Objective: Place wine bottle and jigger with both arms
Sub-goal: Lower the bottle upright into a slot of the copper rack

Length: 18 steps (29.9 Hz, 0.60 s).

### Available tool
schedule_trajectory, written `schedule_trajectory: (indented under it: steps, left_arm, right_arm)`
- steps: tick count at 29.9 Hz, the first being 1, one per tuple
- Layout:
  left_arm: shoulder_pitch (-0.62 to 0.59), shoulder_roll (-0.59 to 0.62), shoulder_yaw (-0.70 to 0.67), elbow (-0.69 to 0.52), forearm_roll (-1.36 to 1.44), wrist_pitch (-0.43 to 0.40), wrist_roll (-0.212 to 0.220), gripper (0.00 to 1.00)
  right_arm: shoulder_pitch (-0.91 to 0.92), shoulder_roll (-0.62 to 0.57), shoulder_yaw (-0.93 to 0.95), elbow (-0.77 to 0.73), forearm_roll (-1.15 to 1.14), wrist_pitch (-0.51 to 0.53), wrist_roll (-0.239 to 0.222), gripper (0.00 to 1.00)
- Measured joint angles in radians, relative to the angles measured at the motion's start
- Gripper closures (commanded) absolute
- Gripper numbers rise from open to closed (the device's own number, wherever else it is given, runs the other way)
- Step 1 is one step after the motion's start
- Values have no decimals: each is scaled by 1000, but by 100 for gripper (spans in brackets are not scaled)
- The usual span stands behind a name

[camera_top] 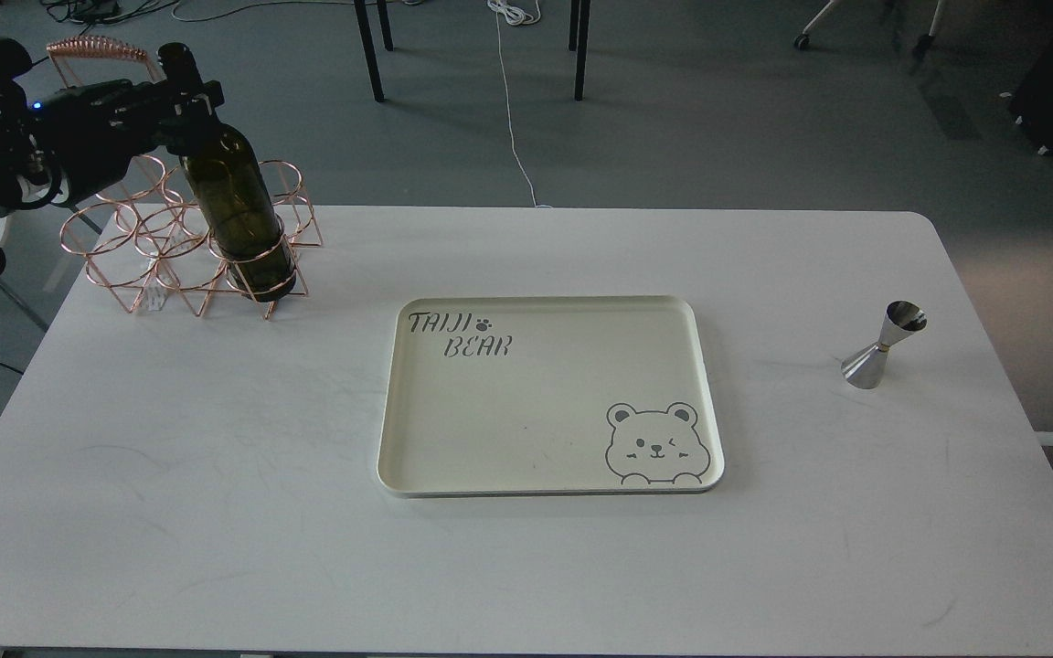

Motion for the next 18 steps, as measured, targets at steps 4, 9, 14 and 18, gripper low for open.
schedule_trajectory:
  steps: [4,9,14,18]
  left_arm:
    - [0,1,6,0,2,0,-5,82]
    - [0,1,7,0,-1,-1,-1,58]
    - [0,-1,7,0,-3,-1,3,39]
    - [0,-3,6,0,-3,-1,3,29]
  right_arm:
    - [0,0,0,0,0,0,0,3]
    - [-1,0,0,0,0,0,0,3]
    - [-1,1,0,0,0,-1,0,3]
    - [1,1,0,0,0,-1,0,3]
